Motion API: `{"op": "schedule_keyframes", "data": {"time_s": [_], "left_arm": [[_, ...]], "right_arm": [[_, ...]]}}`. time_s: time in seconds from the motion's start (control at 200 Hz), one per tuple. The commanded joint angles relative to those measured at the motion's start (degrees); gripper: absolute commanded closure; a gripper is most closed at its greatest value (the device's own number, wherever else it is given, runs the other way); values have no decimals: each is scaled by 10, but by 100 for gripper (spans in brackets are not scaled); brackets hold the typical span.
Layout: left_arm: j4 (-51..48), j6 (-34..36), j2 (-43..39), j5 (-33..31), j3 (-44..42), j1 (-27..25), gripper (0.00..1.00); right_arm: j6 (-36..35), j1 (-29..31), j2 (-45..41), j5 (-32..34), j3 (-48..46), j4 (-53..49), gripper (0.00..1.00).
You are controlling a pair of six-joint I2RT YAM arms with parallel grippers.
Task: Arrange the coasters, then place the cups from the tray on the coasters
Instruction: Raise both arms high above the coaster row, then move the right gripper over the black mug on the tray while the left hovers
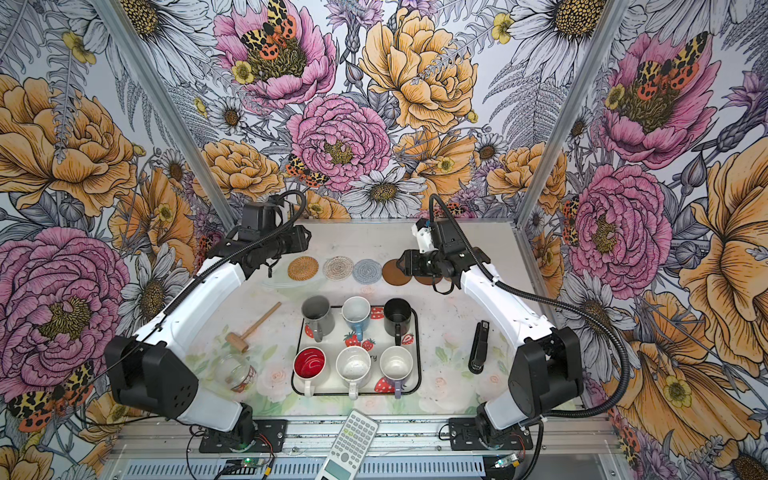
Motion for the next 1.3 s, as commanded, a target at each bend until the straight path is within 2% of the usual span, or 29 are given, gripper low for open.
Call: {"op": "schedule_keyframes", "data": {"time_s": [0.0,0.14,0.255,0.385,0.56,0.791,1.051,1.296], "left_arm": [[52,12,-47,-16,-31,-30,40],[86,11,-106,-32,-67,-68,33],[121,-2,-146,-43,-92,-90,24],[189,-44,-183,-70,-140,-112,24],[236,-45,-223,-111,-211,-150,22],[263,-45,-244,-146,-264,-156,21],[291,-43,-243,-137,-284,-158,21],[296,-41,-236,-137,-286,-158,21]], "right_arm": [[3,0,-54,30,-33,-9,44],[16,11,-112,58,-79,-20,44],[25,33,-145,84,-109,-31,44],[34,60,-155,106,-129,-44,43],[49,93,-145,138,-150,-62,40],[65,136,-126,170,-162,-72,37],[92,200,-103,215,-164,-73,37],[112,216,-70,242,-176,-72,41]]}}
